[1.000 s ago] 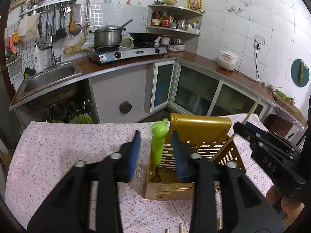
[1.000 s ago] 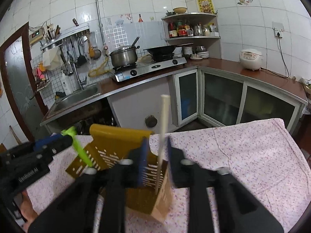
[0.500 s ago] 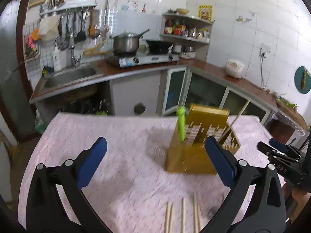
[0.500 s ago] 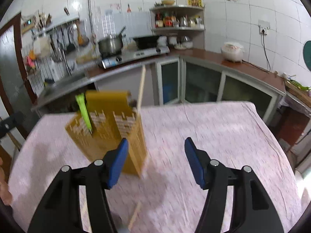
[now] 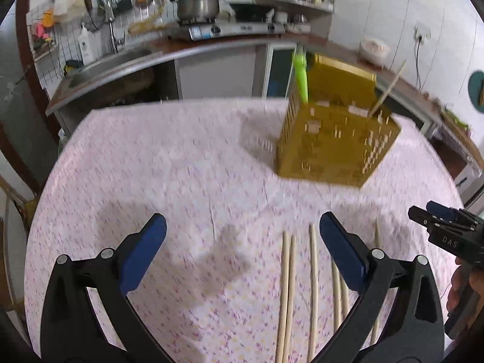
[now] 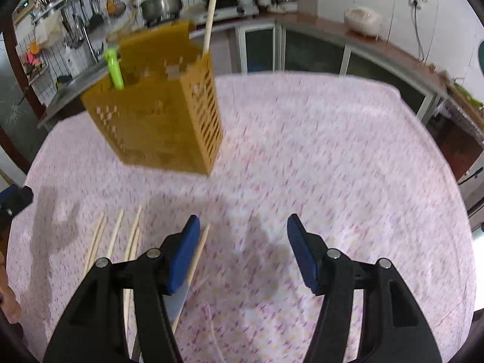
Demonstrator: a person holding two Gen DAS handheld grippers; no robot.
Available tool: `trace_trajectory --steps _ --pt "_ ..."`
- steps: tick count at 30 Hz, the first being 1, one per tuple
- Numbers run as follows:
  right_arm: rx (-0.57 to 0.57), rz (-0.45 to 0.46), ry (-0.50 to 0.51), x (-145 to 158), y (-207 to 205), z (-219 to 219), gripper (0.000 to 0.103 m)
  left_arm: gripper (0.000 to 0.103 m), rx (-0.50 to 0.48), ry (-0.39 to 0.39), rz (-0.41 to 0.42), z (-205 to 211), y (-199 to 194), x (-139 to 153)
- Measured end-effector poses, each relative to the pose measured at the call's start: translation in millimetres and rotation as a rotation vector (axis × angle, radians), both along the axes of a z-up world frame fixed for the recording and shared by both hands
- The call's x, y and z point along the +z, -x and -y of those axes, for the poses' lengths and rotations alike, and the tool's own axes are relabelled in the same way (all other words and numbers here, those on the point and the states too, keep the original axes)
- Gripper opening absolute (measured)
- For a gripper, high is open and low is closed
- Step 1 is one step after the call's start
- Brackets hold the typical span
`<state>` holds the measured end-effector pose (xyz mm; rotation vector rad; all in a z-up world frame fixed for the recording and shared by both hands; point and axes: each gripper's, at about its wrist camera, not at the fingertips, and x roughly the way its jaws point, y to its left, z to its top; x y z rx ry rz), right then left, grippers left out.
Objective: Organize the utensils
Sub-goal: 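Grasp a chopstick with the left tool while the right tool grasps another chopstick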
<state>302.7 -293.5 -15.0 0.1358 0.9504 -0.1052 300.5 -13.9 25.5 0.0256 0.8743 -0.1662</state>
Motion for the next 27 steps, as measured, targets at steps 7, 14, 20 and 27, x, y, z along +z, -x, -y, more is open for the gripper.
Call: trace_trajectory --steps 7,14,20,27 --pt "-0.021 -0.142 -0.083 -31 -7 -6 0.04 0.063 -0.037 -0.024 -0.116 17 -1 -31" --pt "-0.01 -0.199 -0.126 -33 -15 -22 0.035 0.048 -0.049 -0.007 -0.194 29 -14 -42" --pt "-0.009 -0.237 -0.098 -39 -23 -32 0.03 0.04 -0.069 -0.015 -0.227 39 -19 -52" --pt "-0.023 -0.265 -0.11 -51 -27 -32 0.028 0.029 -0.091 -0.002 -0.277 45 -28 -68"
